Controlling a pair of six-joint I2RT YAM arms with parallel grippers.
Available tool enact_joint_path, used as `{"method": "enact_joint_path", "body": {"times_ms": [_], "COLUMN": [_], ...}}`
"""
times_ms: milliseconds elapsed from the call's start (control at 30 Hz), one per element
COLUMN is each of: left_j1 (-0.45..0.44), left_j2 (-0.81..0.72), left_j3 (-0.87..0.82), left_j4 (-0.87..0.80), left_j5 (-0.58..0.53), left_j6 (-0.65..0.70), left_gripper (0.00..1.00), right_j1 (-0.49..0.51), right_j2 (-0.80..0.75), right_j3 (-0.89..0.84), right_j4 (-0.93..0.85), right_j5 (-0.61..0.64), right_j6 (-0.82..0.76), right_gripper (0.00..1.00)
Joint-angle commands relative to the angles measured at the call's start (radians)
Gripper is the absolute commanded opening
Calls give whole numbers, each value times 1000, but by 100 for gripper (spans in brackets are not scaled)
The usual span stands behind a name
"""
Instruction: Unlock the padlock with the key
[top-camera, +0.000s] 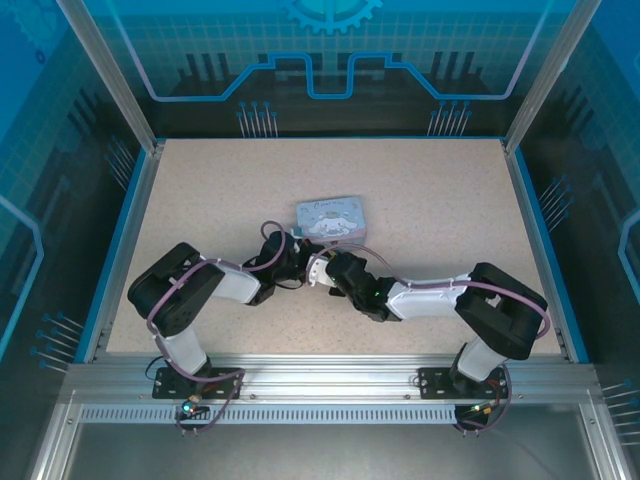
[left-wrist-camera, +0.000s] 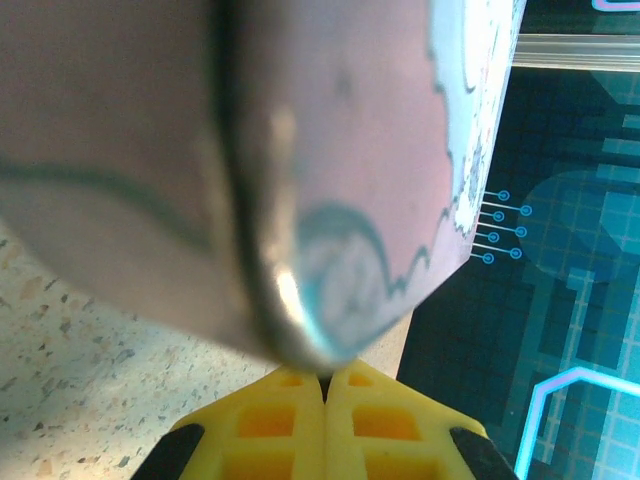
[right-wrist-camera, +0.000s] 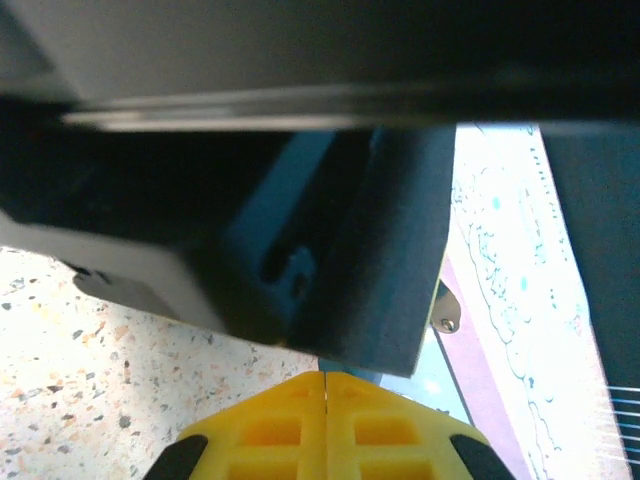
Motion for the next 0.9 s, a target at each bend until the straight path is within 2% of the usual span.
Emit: {"method": "enact_joint_path", "body": {"times_ms": [0, 267, 333, 433, 600, 733, 867], "left_j1": [-11, -12, -13, -11, -9, -7, -8], "left_j2": [-25, -29, -30, -33, -45, -56, -59], "left_j3": [9, 4, 2, -2, -5, -10, -8], "left_j4": [35, 50, 50, 52, 18, -30, -96], "left_j5": [42, 32, 29, 26, 20, 1, -13], "left_j6": [6, 1, -1, -1, 26, 67, 119], "left_gripper": [0, 0, 0, 0, 0, 0, 0], "right_j1": [-53, -106, -121, -123, -160, -233, -345], "right_j2": [-28, -53, -57, -49, -103, -223, -323], "right_j3": [36, 109, 113, 116, 59, 5, -27], "right_j4": [-117, -249, -257, -257, -218, -224, -239], "right_j5": [2, -115, -170, -190, -300, -483, -681], "right_j6": [106, 224, 269, 313, 397, 475, 586], "right_gripper": [0, 0, 0, 2, 21, 41, 54]}}
